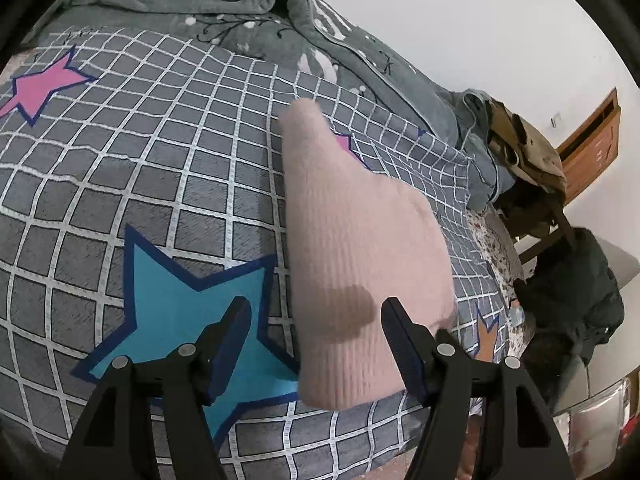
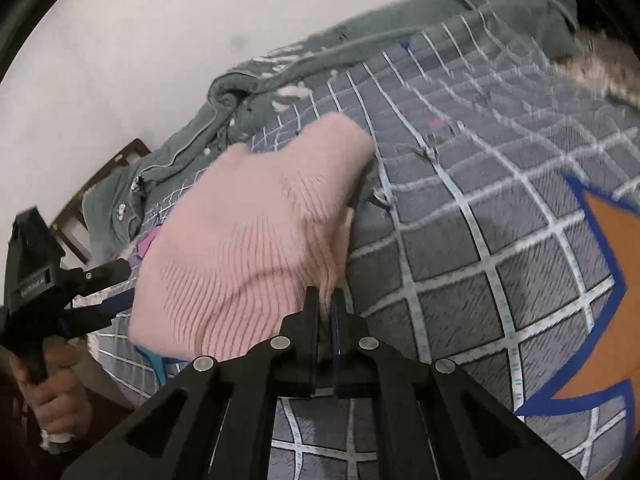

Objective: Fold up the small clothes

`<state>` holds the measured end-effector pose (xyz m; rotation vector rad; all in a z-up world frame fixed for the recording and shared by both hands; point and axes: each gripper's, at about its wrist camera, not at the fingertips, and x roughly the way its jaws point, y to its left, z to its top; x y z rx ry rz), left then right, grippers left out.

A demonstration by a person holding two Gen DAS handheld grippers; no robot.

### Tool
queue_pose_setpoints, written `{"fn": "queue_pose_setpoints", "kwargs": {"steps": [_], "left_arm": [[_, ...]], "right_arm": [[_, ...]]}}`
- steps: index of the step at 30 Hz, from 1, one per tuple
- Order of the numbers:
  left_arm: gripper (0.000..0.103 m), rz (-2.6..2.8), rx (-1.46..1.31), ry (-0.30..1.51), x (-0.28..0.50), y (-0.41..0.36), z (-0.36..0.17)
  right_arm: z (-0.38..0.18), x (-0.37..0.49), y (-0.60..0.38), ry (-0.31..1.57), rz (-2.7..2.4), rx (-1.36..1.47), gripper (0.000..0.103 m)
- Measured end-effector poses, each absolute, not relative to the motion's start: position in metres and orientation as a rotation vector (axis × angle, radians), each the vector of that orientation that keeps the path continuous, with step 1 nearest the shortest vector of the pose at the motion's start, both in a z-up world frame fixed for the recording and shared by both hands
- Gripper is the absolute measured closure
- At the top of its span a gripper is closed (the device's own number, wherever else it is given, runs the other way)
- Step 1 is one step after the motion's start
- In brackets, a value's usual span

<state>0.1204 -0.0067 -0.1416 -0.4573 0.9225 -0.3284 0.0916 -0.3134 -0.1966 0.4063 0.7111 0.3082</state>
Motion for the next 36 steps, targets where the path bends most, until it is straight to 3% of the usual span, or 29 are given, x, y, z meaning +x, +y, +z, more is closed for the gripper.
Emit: {"fn": "queue_pose_setpoints", "kwargs": {"steps": [4,7,8,14,19,28,36], "left_arm": [[0.037,-0.321,-0.422,0.915,0.122,-0.011,-0.138],[0.037,-0.308,-0.409,0.913,0.128,-0.013,-0.136],[0.037,-0.305,-0.403,0.914,0.131,-0.013,-0.135],[0.037,-0.271,-0.376,0.929,0.16,-0.015,-0.135],[0.032,-0.288,-0.399,0.95,0.183,-0.012,-0.146],[0.031,-0.303,-0.427,0.973,0.209,-0.02,-0.159],[0.044,-0.27,-0.37,0.947,0.211,-0.038,-0.159]], "right_arm": [[-0.168,0.091,-0.307,0.65,0.373,0.361,0.085],[-0.158,0.101,-0.308,0.615,0.375,0.354,0.056],[-0.155,0.105,-0.31,0.607,0.374,0.369,0.053],[-0.156,0.158,-0.307,0.691,0.3,0.426,0.047],[-0.19,0.192,-0.311,0.823,0.361,0.475,0.041],[-0.2,0.208,-0.308,0.846,0.43,0.453,0.041],[-0.201,0.214,-0.307,0.86,0.463,0.462,0.044]]}}
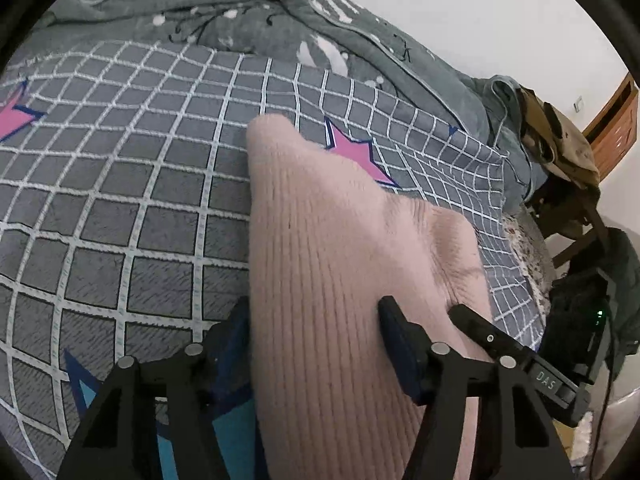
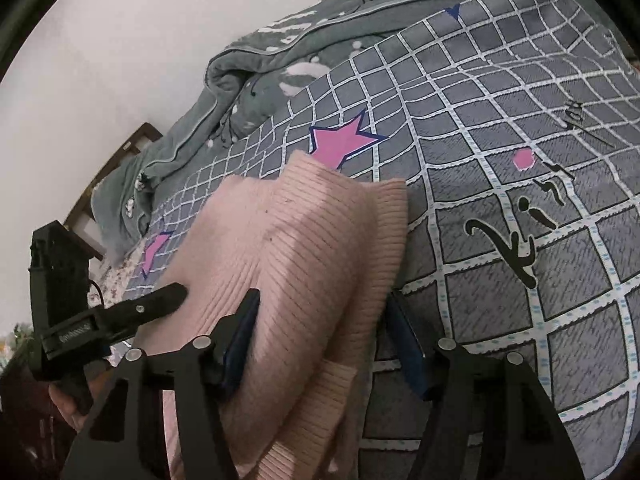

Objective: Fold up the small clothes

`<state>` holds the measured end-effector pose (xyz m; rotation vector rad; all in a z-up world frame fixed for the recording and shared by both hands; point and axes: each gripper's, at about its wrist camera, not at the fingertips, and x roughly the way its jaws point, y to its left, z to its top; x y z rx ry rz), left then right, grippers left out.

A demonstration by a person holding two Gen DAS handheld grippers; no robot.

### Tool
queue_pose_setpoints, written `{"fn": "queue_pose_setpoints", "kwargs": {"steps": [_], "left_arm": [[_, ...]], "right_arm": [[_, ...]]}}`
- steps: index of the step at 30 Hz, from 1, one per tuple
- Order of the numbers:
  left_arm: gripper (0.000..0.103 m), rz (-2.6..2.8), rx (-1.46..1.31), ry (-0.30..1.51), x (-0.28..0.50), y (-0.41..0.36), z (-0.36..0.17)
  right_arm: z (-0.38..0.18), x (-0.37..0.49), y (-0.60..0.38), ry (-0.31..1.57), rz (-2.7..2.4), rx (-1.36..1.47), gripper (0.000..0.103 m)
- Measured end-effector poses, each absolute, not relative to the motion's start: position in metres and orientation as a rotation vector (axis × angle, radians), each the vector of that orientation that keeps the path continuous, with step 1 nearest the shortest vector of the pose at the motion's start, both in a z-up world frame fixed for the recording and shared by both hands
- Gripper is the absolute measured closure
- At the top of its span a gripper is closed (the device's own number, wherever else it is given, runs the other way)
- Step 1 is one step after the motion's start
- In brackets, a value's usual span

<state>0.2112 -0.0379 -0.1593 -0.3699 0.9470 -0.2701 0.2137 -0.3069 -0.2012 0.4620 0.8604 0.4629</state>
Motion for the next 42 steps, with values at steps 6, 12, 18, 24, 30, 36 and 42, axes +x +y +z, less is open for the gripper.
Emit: {"fn": "queue_pose_setpoints", "kwargs": {"steps": [6,12,18,24,30,36,42], "left_arm": [[0.061,-0.234,-0.286,0.889,0.205,-0.046,-0.148],[0.065,-0.241,-0.317,0.853,0.201,-0.037,-0.14],[0.066,-0.199,-0.348,0.795,0.199,-0.008,-0.132],[0.067,-0.118,-0.379,0.764,0.216,0.046,-0.124],[0.066,-0.041,-0.345,0.763,0.245,0.08,-0.123],[0.061,-0.011,-0.311,0.79,0.269,0.081,-0.144],[0.044,-0.025,-0.228,0.782,0.264,0.076,-0.146]], "right_arm": [[-0.196,0.211,-0.305,0.844,0.486,0.506,0.073],[-0.18,0.202,-0.307,0.755,0.503,0.58,0.082],[-0.153,0.209,-0.28,0.698,0.555,0.56,0.085],[-0.144,0.238,-0.223,0.707,0.624,0.528,0.086],[-0.149,0.278,-0.179,0.729,0.654,0.511,0.086],[-0.18,0.312,-0.161,0.799,0.554,0.419,0.084],[-0.183,0.308,-0.178,0.805,0.503,0.43,0.061]]}}
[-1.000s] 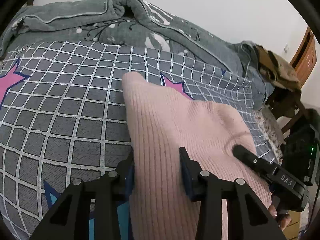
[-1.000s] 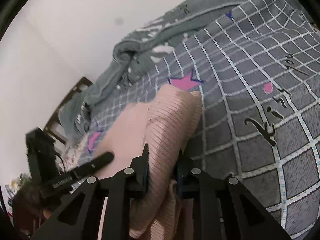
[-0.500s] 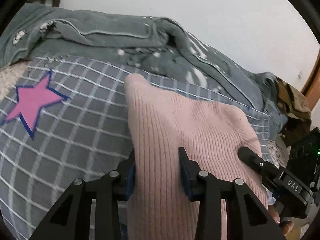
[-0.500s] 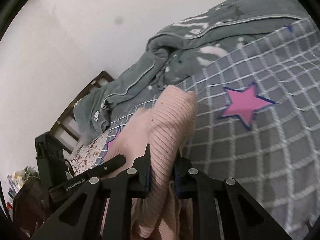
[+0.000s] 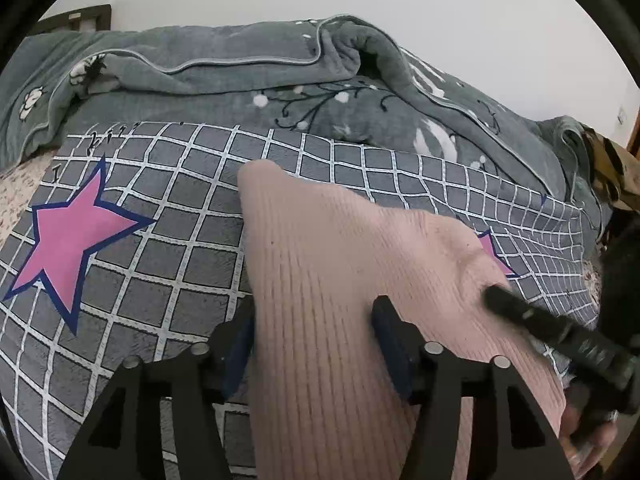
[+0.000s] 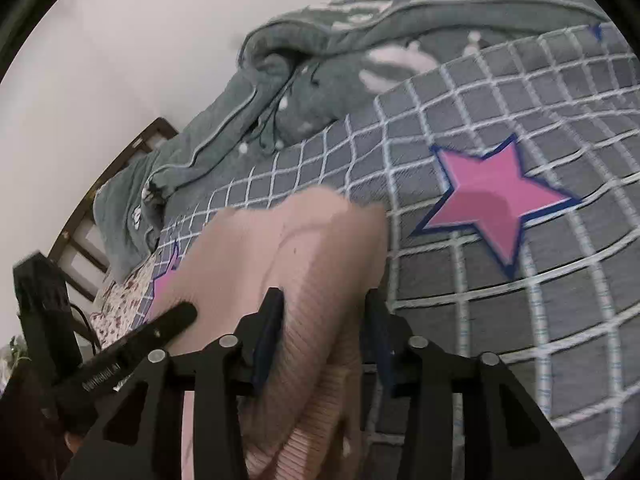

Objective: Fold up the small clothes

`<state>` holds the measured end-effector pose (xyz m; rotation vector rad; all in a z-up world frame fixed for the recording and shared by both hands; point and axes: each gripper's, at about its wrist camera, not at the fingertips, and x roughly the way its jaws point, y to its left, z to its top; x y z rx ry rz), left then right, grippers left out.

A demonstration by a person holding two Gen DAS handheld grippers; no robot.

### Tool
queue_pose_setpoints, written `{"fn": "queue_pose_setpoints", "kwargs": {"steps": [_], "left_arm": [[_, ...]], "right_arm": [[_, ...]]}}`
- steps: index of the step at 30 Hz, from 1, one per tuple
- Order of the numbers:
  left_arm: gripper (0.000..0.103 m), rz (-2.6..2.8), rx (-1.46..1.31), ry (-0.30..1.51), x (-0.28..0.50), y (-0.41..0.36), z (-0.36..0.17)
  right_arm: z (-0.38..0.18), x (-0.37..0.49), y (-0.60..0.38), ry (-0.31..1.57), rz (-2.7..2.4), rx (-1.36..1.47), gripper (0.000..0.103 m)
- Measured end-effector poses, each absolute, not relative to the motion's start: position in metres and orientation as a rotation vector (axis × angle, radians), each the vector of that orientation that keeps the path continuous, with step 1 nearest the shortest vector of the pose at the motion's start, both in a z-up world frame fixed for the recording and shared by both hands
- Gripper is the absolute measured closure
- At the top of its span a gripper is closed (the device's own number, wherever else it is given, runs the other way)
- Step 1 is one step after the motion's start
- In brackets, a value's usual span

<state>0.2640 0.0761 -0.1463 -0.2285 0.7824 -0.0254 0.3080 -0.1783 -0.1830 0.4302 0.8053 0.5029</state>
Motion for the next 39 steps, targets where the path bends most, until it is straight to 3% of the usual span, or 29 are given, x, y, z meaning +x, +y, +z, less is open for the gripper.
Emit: {"fn": "queue_pose_setpoints", "kwargs": {"steps": [7,11,12,14,17,21,25,27,33,39], "left_arm": [[0.037,-0.064,-0.338,0.732,0.244,0.1,-0.133],[0.037,-0.077,-0.39,0.744,0.238,0.105,-0.129],[0.037,-0.078,-0.39,0.751,0.236,0.104,-0.128],[0.037,-0.071,-0.376,0.751,0.229,0.102,-0.125],[0.037,-0.07,-0.359,0.736,0.215,0.104,-0.12],[0.037,-0.07,-0.38,0.732,0.209,0.107,-0.112],[0.037,-0.093,-0.37,0.77,0.211,0.096,-0.11],[0.037,-0.088,-0.335,0.799,0.211,0.087,-0.112],[0.037,-0.099,-0.283,0.814,0.196,0.077,-0.117],[0.034,-0.033,-0.223,0.863,0.182,0.072,-0.138]], "right_arm": [[-0.141,0.248,-0.188,0.673,0.503,0.353,0.061],[-0.147,0.237,-0.16,0.698,0.49,0.249,0.062],[-0.156,0.242,-0.153,0.732,0.456,0.238,0.065],[-0.167,0.247,-0.148,0.761,0.462,0.257,0.088],[-0.151,0.23,-0.162,0.634,0.482,0.257,0.091],[-0.136,0.213,-0.2,0.526,0.462,0.322,0.091],[-0.19,0.254,-0.179,0.78,0.388,0.203,0.091],[-0.184,0.249,-0.177,0.749,0.37,0.164,0.089],[-0.141,0.221,-0.186,0.647,0.414,0.158,0.07],[-0.136,0.191,-0.166,0.57,0.509,0.119,0.065]]}}
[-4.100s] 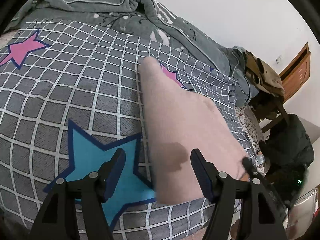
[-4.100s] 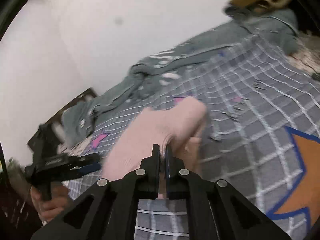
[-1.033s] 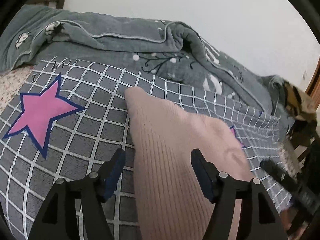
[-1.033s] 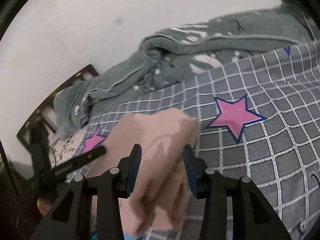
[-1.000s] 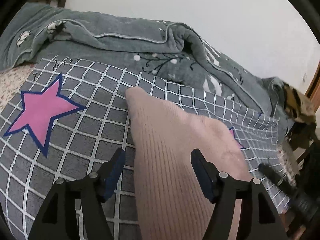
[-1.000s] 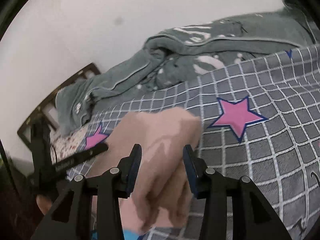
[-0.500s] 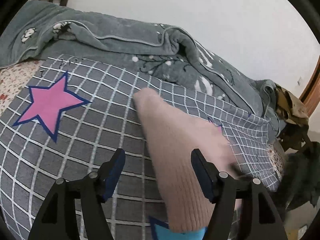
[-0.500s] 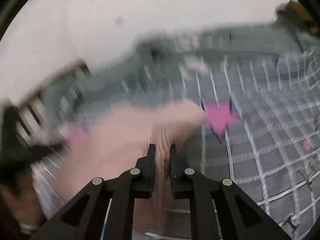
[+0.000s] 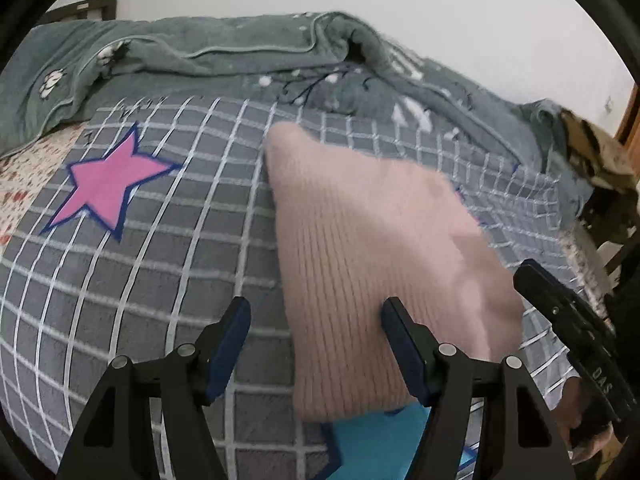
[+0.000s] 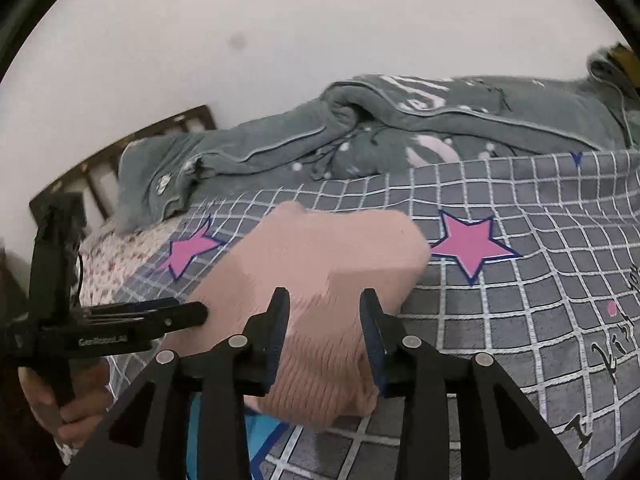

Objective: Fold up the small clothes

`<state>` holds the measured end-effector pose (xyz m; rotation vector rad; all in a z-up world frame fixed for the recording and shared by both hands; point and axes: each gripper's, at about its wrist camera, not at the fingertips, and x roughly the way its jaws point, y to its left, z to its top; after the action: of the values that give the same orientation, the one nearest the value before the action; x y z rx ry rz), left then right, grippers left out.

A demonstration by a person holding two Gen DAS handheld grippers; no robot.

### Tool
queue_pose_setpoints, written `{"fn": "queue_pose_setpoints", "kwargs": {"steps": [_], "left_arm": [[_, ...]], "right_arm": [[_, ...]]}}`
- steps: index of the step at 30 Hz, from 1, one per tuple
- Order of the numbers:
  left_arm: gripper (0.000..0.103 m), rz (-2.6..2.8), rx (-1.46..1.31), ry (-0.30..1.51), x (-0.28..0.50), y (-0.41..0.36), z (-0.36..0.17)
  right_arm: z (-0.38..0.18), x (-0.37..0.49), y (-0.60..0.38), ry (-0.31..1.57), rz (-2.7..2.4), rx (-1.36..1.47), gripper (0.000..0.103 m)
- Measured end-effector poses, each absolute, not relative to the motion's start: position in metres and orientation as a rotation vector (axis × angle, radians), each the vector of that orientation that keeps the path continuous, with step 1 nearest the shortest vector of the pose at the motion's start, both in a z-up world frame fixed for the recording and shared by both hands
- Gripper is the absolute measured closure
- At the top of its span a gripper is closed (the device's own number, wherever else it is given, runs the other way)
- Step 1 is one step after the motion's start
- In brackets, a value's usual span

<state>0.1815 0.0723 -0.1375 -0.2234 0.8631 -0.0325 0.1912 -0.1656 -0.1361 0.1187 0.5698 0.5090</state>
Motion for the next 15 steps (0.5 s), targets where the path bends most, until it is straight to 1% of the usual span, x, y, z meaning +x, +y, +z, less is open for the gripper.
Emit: {"fn": "queue_pose_setpoints", "kwargs": {"steps": [2,4,5,10,11,15], "left_arm": [[0.034,-0.019,-0.223,0.892,0.18,0.073,-0.147],[0.034,-0.032,-0.232,0.905,0.18,0.074,-0.149],[0.034,-0.039,-0.238,0.906,0.18,0.075,-0.147],[0.035,-0.032,-0.218,0.856,0.184,0.077,-0.127],[0.035,-0.03,-0.219,0.845,0.187,0.078,-0.123],[0.035,-0.071,-0.262,0.816,0.214,0.083,-0.109]], "right_arm": [[-0.153,0.191,-0.157,0.616,0.465,0.06,0.065],[-0.177,0.204,-0.149,0.729,0.417,-0.001,0.066],[-0.182,0.206,-0.149,0.748,0.414,-0.007,0.066],[-0.151,0.194,-0.155,0.652,0.428,-0.018,0.065],[-0.14,0.195,-0.158,0.613,0.44,0.004,0.064],[-0.118,0.214,-0.159,0.55,0.46,0.057,0.06]]}}
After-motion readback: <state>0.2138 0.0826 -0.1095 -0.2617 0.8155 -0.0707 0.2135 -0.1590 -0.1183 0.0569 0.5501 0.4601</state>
